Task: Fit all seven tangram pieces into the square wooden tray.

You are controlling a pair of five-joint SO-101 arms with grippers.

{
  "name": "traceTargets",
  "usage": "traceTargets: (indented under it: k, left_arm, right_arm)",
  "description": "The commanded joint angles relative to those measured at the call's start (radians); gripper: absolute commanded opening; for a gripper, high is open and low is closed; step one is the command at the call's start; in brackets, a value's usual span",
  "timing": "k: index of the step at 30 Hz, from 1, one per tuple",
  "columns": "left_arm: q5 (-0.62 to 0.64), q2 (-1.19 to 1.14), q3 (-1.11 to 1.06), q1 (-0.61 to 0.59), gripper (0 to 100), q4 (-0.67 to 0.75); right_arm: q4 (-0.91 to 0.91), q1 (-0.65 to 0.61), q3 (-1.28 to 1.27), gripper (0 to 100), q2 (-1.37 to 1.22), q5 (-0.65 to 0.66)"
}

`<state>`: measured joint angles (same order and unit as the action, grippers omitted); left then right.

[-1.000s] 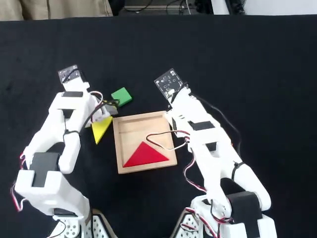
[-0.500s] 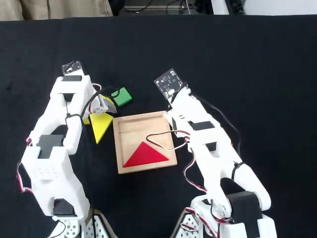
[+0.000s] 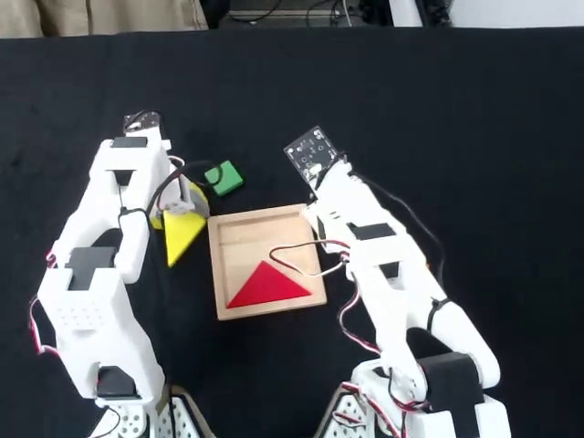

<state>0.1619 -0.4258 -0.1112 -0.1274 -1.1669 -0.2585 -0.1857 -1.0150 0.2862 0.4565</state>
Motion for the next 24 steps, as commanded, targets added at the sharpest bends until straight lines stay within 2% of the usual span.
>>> traceTargets:
  k: [1, 7, 13, 16, 24]
  left_arm:
    - [-0.078, 0.002, 0.038, -0.068, 32, -0.009]
    - [-0.104, 0.0, 0.038, -0.064, 32, -0.014]
    - [-0.321, 0.034, 0.042, -0.068, 32, -0.015]
    - [-0.44, 0.077, 0.035, -0.062, 37, -0.017]
    - [-0.546, 0.117, 0.033, -0.077, 38, -0.021]
  right_arm:
    - [0.021, -0.012, 0.051, 1.1, 0.002, 0.008]
    - [0.021, -0.012, 0.051, 1.1, 0.002, 0.008]
    - [0.021, -0.012, 0.05, 1.1, 0.002, 0.025]
    - [0.023, -0.015, 0.036, 1.1, 0.002, 0.069]
    - [0.023, -0.031, 0.03, 1.1, 0.002, 0.077]
